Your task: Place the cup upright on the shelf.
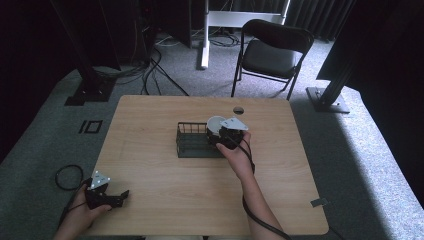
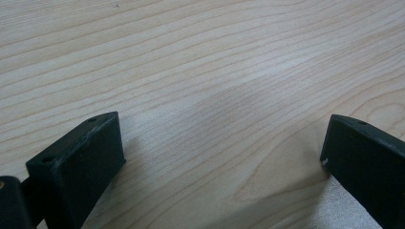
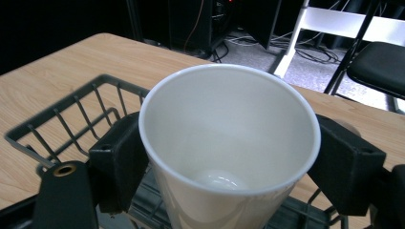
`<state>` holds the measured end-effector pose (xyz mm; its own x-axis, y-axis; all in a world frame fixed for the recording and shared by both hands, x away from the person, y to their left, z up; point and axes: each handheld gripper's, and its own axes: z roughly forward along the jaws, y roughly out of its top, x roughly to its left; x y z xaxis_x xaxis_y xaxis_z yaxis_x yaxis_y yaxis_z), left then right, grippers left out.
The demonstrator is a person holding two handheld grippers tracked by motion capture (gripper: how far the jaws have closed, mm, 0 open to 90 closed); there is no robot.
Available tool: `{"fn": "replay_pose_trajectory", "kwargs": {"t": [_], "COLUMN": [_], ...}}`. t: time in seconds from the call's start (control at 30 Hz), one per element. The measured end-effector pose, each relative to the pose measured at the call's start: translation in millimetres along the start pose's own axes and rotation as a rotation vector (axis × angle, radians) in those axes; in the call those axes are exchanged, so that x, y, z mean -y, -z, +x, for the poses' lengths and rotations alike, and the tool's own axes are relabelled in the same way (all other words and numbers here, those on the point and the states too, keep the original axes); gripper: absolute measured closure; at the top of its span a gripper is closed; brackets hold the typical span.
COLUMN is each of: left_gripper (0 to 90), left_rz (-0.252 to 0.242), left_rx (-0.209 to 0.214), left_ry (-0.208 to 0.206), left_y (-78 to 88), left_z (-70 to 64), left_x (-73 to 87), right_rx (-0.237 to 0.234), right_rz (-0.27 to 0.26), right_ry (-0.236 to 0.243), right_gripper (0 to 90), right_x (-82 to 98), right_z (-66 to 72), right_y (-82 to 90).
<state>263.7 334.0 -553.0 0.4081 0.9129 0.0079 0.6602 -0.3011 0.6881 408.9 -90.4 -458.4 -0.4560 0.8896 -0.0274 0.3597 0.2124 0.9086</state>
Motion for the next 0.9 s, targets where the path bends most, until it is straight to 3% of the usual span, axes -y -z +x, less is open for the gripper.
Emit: {"fn": "replay_pose_trajectory", "kwargs": {"t": [0.67, 0.8, 0.9], "left_gripper": [1.2, 1.2, 1.2], "left_rz": [0.000, 0.000, 0.000], "left_rx": [0.000, 0.000, 0.000], "left_ry": [0.000, 0.000, 0.000], "left_y": [0.0, 0.0, 0.0], "left_z": [0.0, 0.0, 0.0], "left_x": [0.0, 0.0, 0.0], "right_rx": [-0.001, -0.016, -0.026], "right_rz": [-0.012, -0.015, -0.034], "right_ry": [-0.001, -0.002, -0.019], "right_gripper": [19.6, 12.9, 12.7], "right_x": [6.3, 6.9, 5.8], "right_z": [-1.8, -2.2, -3.8], "right_y": [-2.9, -2.3, 0.6]}}
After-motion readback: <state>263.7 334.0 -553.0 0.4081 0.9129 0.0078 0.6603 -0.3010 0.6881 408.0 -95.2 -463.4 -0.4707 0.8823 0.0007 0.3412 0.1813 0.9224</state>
